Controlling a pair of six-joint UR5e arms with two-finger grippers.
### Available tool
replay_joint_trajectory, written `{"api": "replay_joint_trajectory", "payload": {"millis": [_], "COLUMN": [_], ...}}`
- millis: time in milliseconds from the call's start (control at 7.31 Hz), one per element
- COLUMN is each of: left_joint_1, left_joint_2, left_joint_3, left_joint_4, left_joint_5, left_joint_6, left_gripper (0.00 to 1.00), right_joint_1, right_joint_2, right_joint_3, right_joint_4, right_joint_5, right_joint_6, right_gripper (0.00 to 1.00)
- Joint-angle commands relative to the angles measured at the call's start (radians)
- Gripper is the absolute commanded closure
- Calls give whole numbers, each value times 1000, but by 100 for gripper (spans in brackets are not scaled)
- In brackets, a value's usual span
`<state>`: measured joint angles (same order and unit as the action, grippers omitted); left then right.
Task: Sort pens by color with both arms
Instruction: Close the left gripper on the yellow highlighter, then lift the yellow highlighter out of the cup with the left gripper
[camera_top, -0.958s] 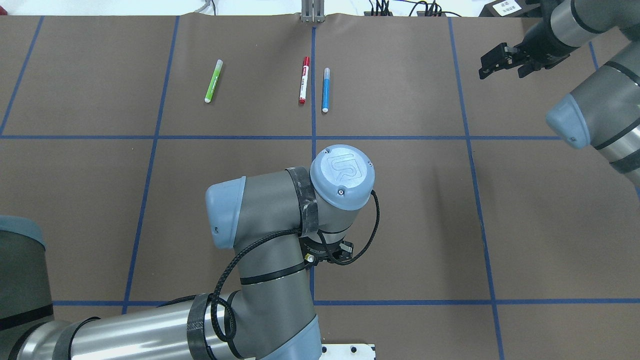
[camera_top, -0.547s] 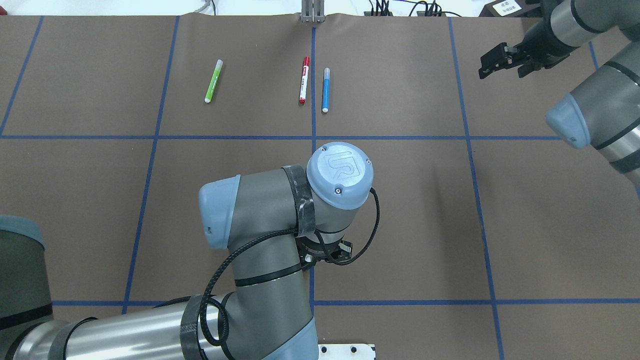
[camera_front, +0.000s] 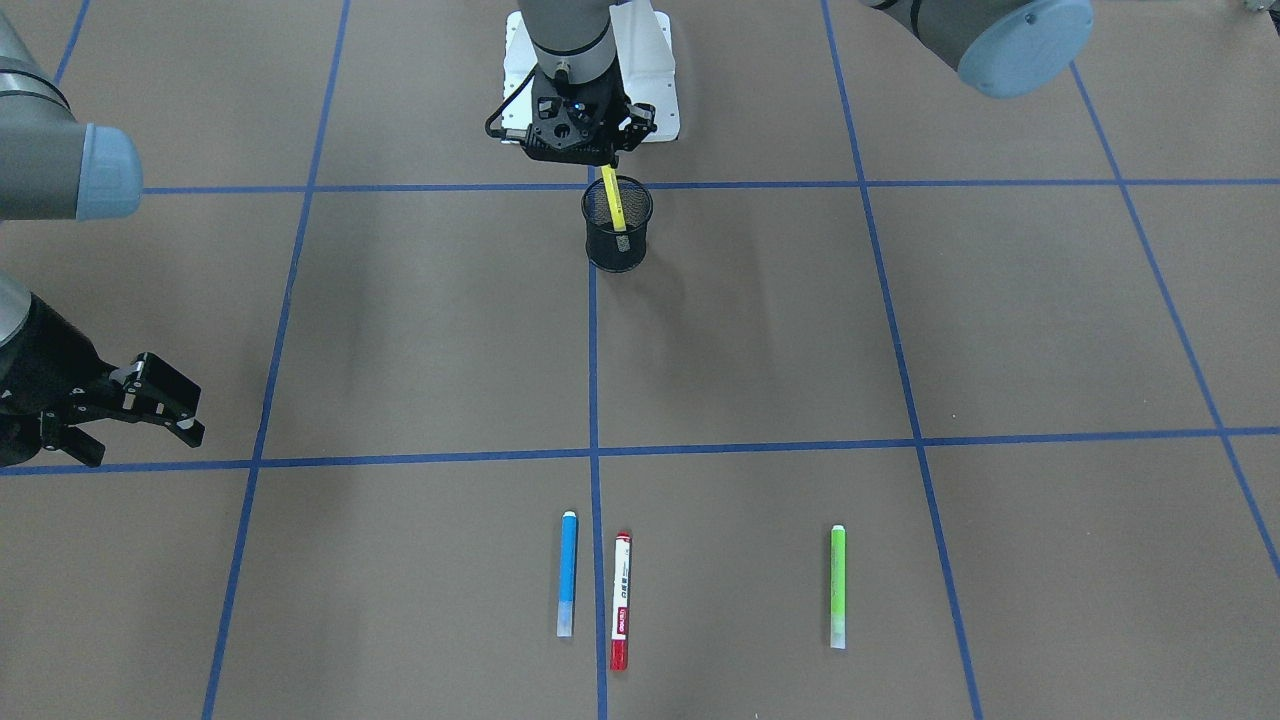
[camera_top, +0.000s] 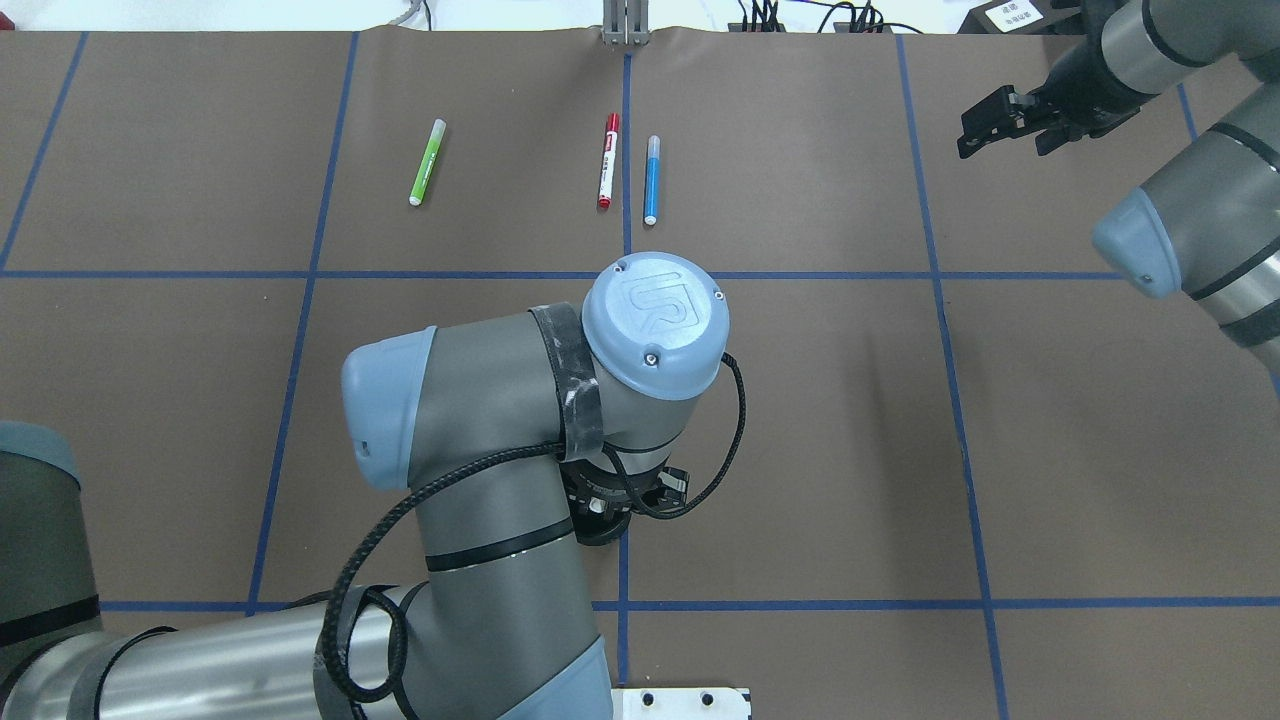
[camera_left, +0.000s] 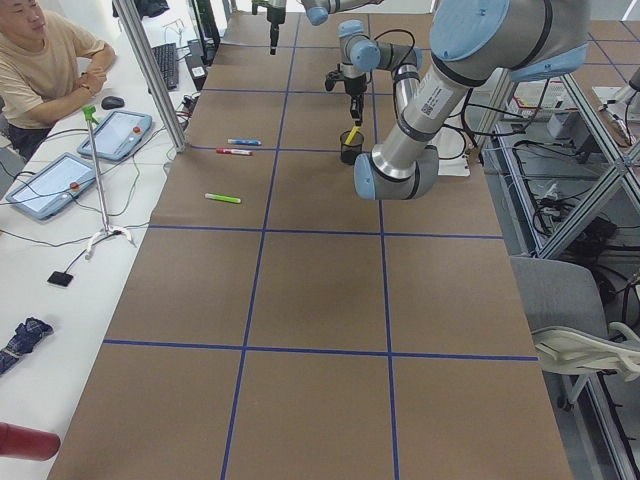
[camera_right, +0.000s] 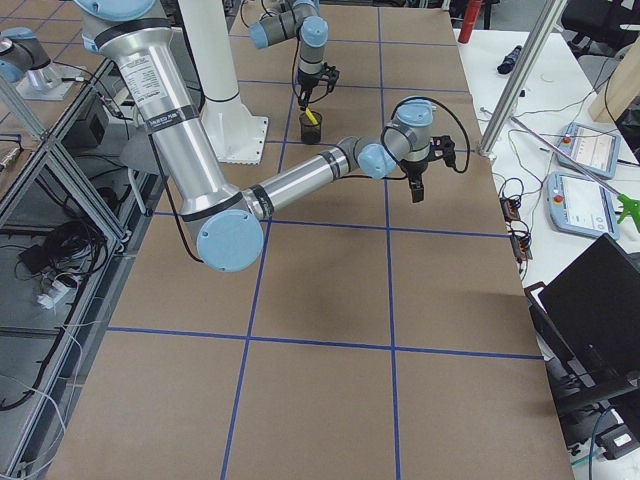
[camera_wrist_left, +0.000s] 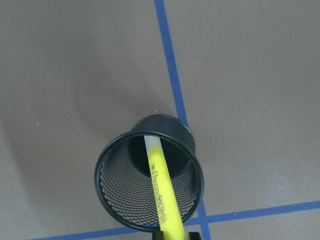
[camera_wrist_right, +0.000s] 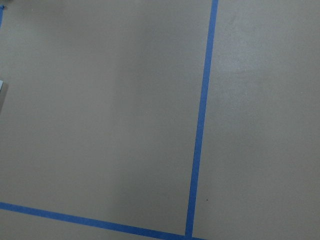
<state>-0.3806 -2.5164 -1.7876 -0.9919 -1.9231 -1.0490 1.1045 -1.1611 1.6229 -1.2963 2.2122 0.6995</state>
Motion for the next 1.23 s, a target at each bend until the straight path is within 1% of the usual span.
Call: {"api": "replay_joint_trajectory", "payload": {"millis": [0, 137, 274, 547, 684, 821, 1094], "left_joint_1": [-32, -41, -55, -69, -101, -133, -216], "left_joint_2": [39, 91, 112, 111, 108, 110, 114], "left_joint_3": [-103, -186, -238, -303, -332, -340, -332], "left_joint_4": [51, 58, 58, 58, 56, 53, 42], "left_joint_5": [0, 0, -4, -8, -14, -26, -17], "left_joint_6": [29, 52, 53, 53, 53, 53, 55], "left_gripper": [94, 95, 97, 99, 100, 100, 100], "right_joint_1": [0, 0, 0, 0, 0, 0, -2], "right_joint_2": [0, 0, 0, 0, 0, 0, -2], "right_joint_3": [0, 0, 2, 0, 0, 0, 2], "right_joint_4": [0, 0, 0, 0, 0, 0, 0], "right_joint_5": [-2, -5, -6, -8, -8, -8, -8], "right_joint_6": [0, 0, 0, 0, 0, 1, 5], "right_gripper": [1, 1, 1, 1, 1, 1, 1]}}
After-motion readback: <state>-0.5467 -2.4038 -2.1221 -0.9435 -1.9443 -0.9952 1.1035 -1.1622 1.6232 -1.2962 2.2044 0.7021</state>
